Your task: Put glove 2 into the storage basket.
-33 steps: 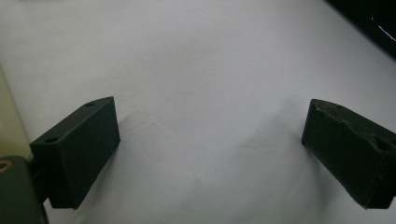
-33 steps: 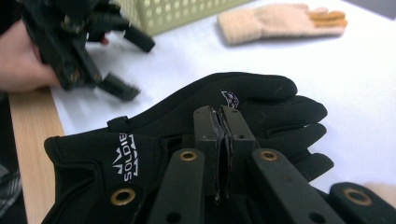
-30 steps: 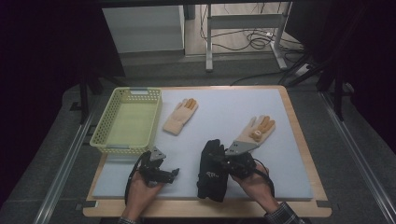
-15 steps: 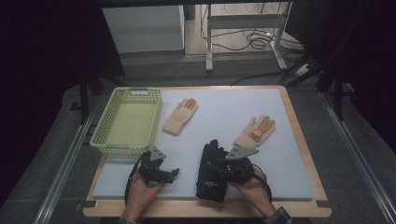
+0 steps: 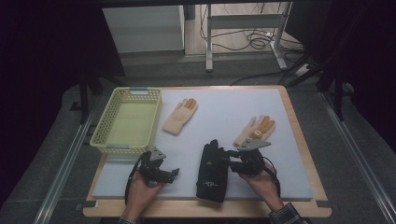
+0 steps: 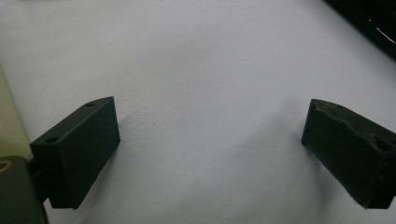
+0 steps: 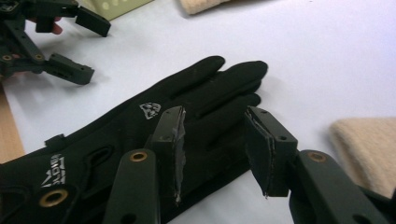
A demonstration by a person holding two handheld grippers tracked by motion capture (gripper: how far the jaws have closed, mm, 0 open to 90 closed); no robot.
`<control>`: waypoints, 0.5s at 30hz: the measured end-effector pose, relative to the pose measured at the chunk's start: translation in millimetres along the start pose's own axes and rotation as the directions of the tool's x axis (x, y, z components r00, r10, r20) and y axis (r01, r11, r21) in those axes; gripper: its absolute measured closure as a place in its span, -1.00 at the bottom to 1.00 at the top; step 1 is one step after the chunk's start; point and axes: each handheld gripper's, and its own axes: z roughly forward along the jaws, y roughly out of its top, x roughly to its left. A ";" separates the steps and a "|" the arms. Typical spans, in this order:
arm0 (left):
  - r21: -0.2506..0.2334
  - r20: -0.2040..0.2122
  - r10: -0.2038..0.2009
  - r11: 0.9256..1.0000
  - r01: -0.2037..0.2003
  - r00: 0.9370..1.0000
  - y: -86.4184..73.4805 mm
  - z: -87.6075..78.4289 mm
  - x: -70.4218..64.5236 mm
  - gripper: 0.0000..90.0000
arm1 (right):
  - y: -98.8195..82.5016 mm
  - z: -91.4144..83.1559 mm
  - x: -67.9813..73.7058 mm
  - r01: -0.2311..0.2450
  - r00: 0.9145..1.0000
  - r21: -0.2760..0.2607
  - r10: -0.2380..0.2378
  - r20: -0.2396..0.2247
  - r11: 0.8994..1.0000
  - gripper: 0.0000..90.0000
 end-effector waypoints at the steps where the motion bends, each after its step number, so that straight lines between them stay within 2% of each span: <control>1: 0.000 0.000 0.000 1.000 0.000 1.000 0.0 0.0 0.0 -0.90 | -0.1 -0.1 -0.8 -0.004 1.000 -0.001 0.004 0.002 1.000 0.26; 10: 0.000 0.000 0.000 1.000 0.000 1.000 0.0 0.0 0.0 -0.90 | -2.2 -5.0 -15.7 -0.023 0.999 0.001 0.023 0.043 1.000 0.22; 15: 0.001 0.001 0.002 1.000 -0.002 1.000 0.0 0.0 0.1 -0.90 | -4.4 -3.7 -24.2 -0.060 0.998 0.004 0.060 0.034 0.998 0.18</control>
